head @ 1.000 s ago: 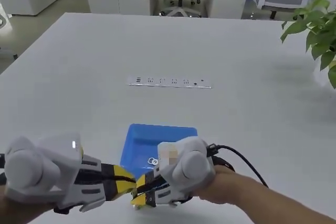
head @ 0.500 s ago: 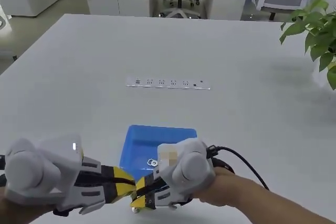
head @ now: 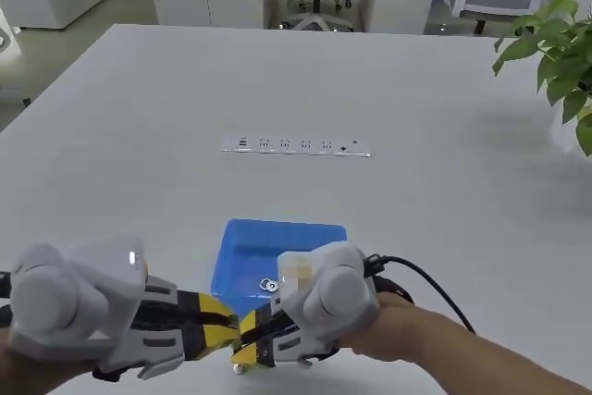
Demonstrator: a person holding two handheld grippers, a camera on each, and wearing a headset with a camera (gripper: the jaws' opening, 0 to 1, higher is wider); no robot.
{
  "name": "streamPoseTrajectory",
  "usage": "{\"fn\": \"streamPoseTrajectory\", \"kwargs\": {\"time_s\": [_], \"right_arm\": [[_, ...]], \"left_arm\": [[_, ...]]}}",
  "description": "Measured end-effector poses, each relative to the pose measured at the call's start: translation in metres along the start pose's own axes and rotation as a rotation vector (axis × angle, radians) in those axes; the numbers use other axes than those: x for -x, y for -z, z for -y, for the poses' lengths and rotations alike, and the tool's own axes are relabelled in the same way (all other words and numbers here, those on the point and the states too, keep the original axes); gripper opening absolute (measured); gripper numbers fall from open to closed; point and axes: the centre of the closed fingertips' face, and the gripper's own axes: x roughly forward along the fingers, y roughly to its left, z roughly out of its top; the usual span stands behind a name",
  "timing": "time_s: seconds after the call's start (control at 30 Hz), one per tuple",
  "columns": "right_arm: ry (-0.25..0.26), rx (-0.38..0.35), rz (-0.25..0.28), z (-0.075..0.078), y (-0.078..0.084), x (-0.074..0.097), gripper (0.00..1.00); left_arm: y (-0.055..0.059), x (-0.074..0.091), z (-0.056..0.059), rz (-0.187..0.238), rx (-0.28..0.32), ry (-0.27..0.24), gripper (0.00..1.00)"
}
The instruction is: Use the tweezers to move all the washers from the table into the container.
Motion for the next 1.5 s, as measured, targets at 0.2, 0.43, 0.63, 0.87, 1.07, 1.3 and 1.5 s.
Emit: {"fn": "streamPoseTrajectory", "kwargs": {"time_s": [0.2, 0.43, 0.63, 0.87, 1.07, 1.3, 1.5], "right_arm": [[0.007, 0.006, -0.004, 0.002, 0.001, 0.004, 0.09], [0.006, 0.024, -0.012, -0.001, -0.001, 0.01, 0.09], [0.015, 0.035, 0.0, 0.0, -0.01, 0.018, 0.09], [0.022, 0.057, 0.009, 0.003, -0.023, 0.026, 0.09], [0.025, 0.069, 0.014, 0.007, -0.031, 0.035, 0.09], [0.029, 0.103, 0.0, 0.012, -0.037, 0.047, 0.09], [0.047, 0.113, 0.009, 0.021, -0.044, 0.059, 0.09]], "left_arm": [[0.0, 0.001, 0.001, 0.009, 0.004, -0.004, 0.2], [0.0, 0.003, 0.001, 0.038, 0.018, -0.012, 0.33], [0.001, 0.006, 0.003, 0.057, 0.053, -0.028, 0.41], [0.006, 0.009, 0.0, 0.066, 0.103, -0.058, 0.53], [0.004, 0.011, -0.004, 0.09, 0.123, -0.085, 0.66], [0.005, 0.009, -0.009, 0.101, 0.136, -0.128, 0.83], [0.007, 0.01, -0.011, 0.107, 0.148, -0.138, 0.88]]}}
